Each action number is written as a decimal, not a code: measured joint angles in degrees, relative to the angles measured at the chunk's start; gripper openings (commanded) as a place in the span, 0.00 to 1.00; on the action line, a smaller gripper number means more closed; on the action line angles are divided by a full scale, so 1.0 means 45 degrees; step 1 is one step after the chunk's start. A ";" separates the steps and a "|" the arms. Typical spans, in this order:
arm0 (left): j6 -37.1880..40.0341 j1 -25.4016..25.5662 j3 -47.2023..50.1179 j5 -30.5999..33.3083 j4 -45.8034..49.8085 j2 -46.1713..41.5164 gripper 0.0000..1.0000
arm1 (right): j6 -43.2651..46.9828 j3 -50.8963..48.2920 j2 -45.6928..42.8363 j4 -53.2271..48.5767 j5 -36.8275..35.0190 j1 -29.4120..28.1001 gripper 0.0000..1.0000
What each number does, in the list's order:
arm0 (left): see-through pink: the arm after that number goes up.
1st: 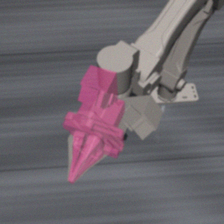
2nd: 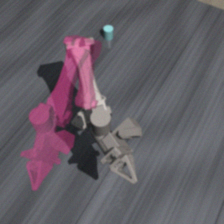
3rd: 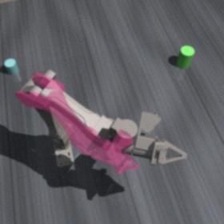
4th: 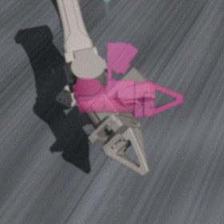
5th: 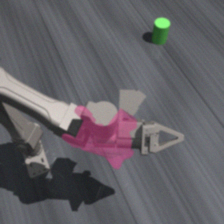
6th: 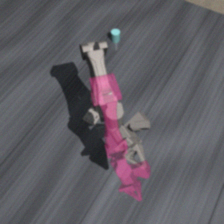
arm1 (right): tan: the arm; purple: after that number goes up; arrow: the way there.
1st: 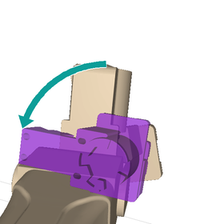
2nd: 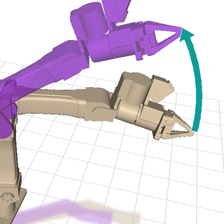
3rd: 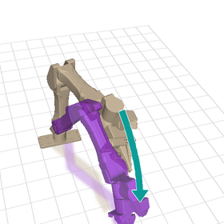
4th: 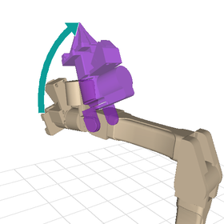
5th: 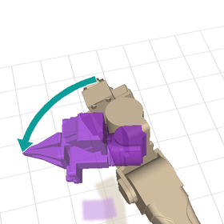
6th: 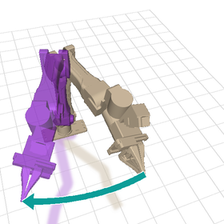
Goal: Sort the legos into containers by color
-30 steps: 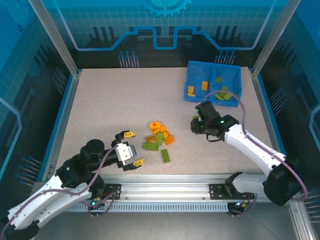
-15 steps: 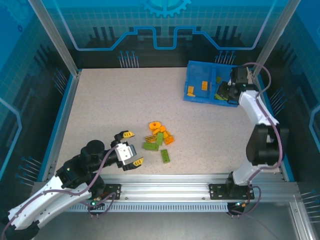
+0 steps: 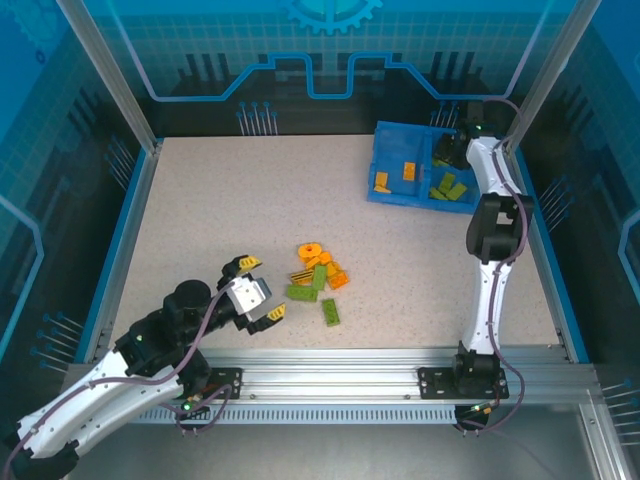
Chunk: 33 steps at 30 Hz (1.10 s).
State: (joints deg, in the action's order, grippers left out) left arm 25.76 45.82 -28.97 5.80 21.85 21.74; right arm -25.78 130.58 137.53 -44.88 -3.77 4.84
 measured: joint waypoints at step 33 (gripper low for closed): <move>-1.4110 -0.1851 -0.6431 0.2103 0.1506 1.2415 0.99 | -0.0928 -1.5902 -1.6378 0.1831 0.2977 -0.6290 0.77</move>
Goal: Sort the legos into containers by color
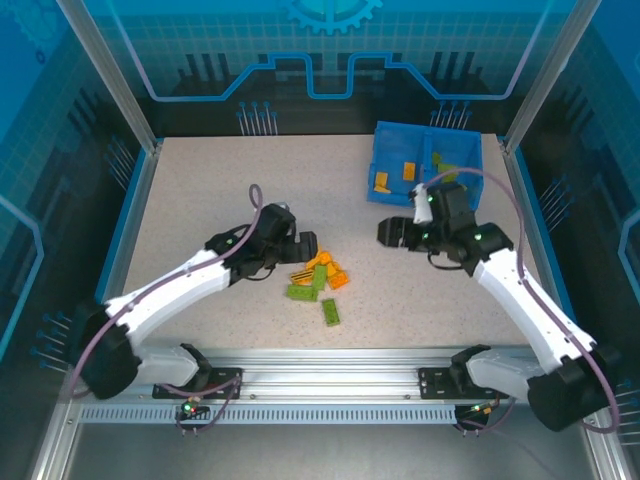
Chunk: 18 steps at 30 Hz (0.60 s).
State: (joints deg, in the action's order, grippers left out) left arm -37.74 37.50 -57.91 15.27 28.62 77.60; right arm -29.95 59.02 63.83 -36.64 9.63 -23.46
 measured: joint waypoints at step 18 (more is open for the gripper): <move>-0.2560 -0.0209 -0.4619 0.0034 0.1404 0.7504 0.98 | -0.0583 -0.0214 0.0087 -0.1413 -0.2045 -0.4804 1.00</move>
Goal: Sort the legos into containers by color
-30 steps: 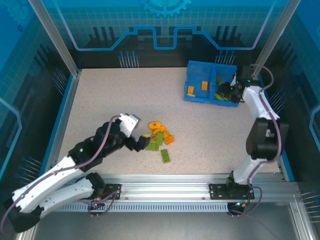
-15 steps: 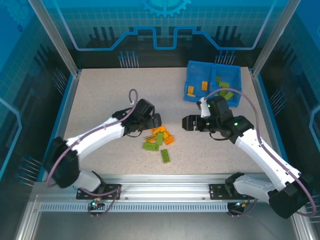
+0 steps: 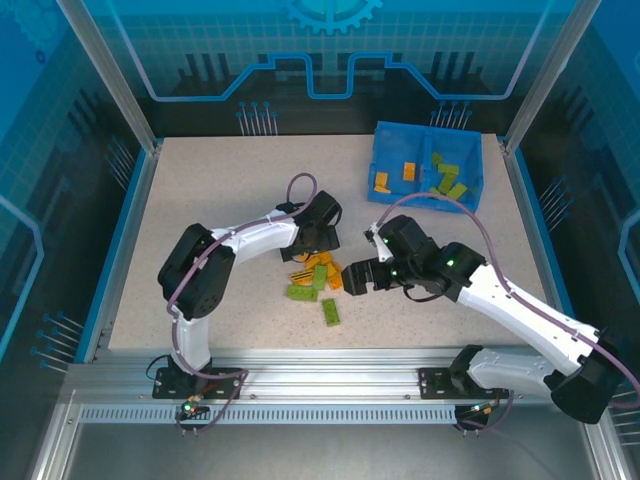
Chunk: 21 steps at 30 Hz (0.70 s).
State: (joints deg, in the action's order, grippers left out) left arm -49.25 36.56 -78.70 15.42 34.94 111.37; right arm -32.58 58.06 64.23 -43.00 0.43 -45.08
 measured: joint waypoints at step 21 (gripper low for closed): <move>0.0039 -0.0301 0.0593 -0.0345 -0.0384 0.0160 0.48 | 0.0112 0.0733 0.1171 -0.0680 -0.0855 -0.0656 1.00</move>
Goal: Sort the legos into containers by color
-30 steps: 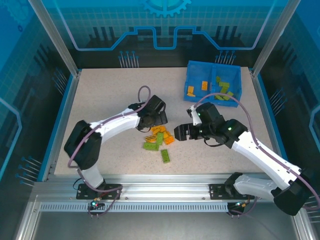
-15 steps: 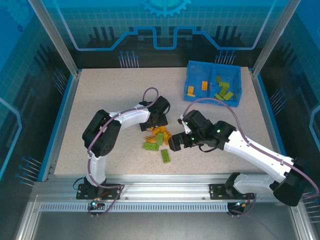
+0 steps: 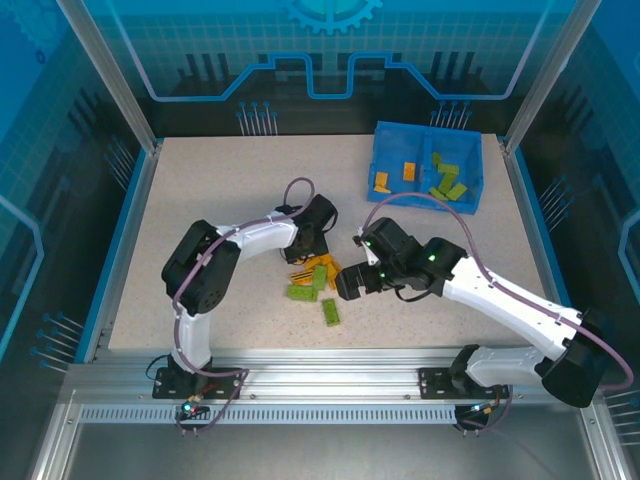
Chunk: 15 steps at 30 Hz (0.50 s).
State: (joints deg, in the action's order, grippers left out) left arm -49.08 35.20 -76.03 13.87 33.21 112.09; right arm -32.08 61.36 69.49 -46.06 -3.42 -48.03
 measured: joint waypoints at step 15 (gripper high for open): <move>0.3303 0.1836 -0.5357 0.0442 -0.0369 -0.0831 0.49 | -0.1851 -0.0121 -0.2837 -0.0398 -0.3594 -0.0019 1.00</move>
State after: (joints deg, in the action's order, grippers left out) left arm -34.22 43.46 -100.14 15.86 31.55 108.36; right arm -40.40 60.82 56.73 -47.86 -19.59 -48.12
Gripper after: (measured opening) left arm 0.609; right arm 0.999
